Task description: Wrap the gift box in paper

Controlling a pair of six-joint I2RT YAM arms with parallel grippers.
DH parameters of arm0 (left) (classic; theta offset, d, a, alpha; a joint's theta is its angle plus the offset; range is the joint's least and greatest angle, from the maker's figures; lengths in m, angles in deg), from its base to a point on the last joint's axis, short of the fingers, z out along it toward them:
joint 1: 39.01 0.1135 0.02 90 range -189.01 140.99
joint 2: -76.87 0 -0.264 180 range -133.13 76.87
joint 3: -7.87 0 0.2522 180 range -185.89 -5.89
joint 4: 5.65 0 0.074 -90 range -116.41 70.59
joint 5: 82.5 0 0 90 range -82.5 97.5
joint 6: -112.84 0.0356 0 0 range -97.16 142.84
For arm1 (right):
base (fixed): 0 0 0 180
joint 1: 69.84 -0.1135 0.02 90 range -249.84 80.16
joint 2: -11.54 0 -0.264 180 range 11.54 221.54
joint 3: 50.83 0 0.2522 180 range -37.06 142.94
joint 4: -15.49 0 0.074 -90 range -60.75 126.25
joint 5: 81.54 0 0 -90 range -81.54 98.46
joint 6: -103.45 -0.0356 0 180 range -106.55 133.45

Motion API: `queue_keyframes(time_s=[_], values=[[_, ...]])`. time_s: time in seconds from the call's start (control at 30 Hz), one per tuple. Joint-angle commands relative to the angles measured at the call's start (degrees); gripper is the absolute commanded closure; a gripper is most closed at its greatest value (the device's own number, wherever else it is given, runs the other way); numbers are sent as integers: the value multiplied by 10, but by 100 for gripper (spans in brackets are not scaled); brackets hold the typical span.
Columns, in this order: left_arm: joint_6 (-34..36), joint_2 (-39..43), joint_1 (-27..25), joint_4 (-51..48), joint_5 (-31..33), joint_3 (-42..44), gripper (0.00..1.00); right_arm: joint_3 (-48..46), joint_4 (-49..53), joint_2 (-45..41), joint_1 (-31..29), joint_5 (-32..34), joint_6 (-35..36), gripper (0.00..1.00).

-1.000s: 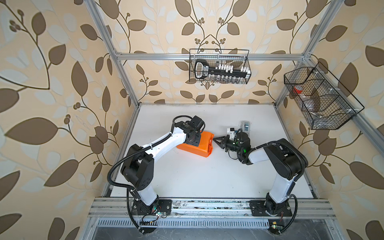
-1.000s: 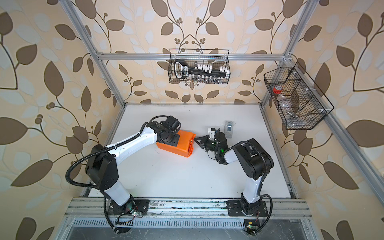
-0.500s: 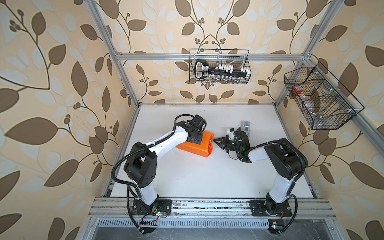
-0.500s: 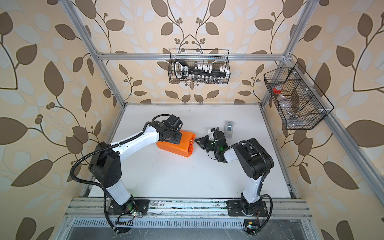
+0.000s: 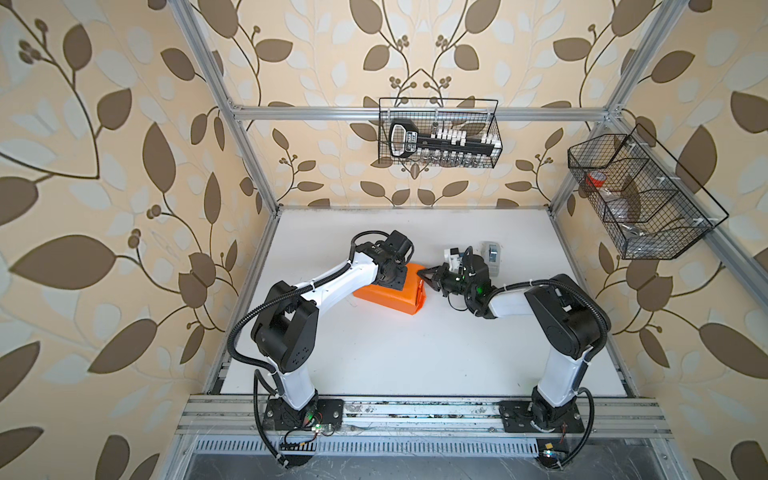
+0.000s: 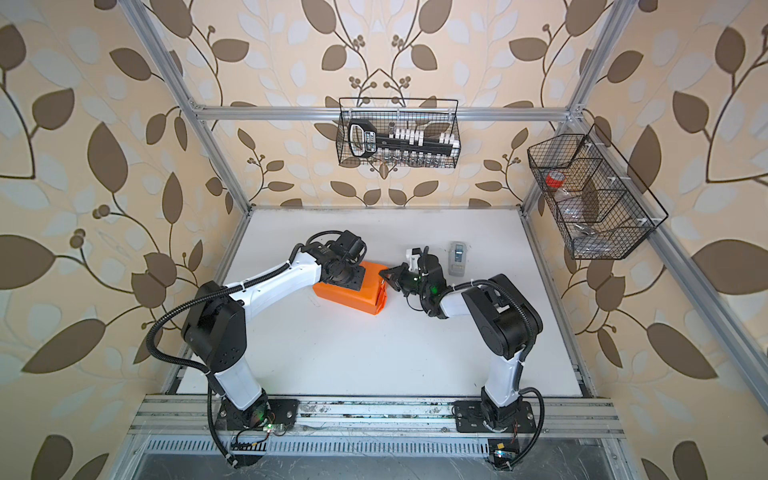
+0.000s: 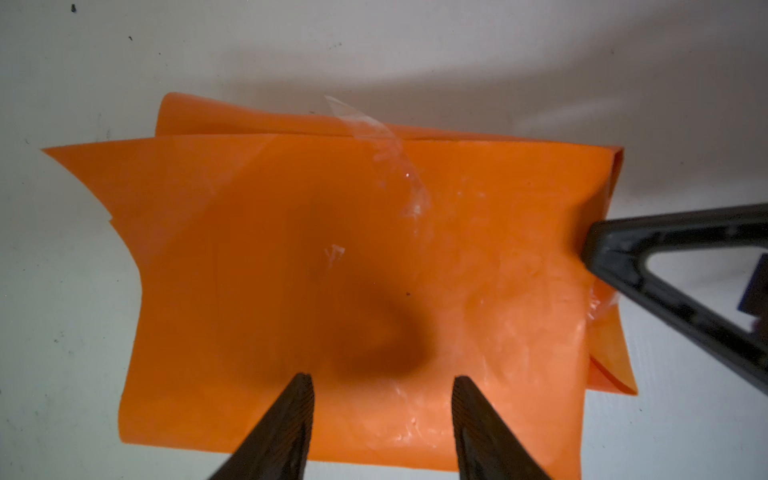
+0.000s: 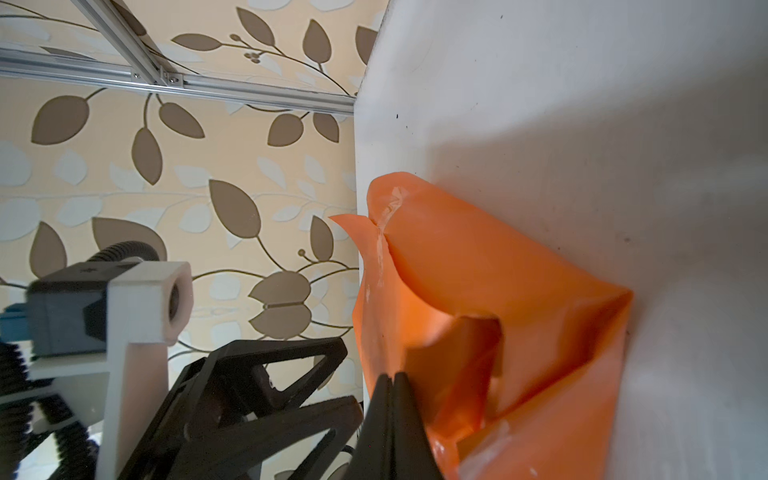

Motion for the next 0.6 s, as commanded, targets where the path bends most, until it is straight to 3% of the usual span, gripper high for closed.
queue_keyframes(time_s=[0.0,0.17,0.37,0.57], values=[[-9,2,2,3,-12,-10,45,8,-6,21,-7,10,-11,100],[-7,-3,1,4,-15,-9,45,4,-10,0,5,-1,-8,100],[10,0,3,-14,2,-30,46,-16,43,-84,49,-28,33,100],[14,7,63,-37,24,-56,40,-58,230,-191,69,-4,163,100]])
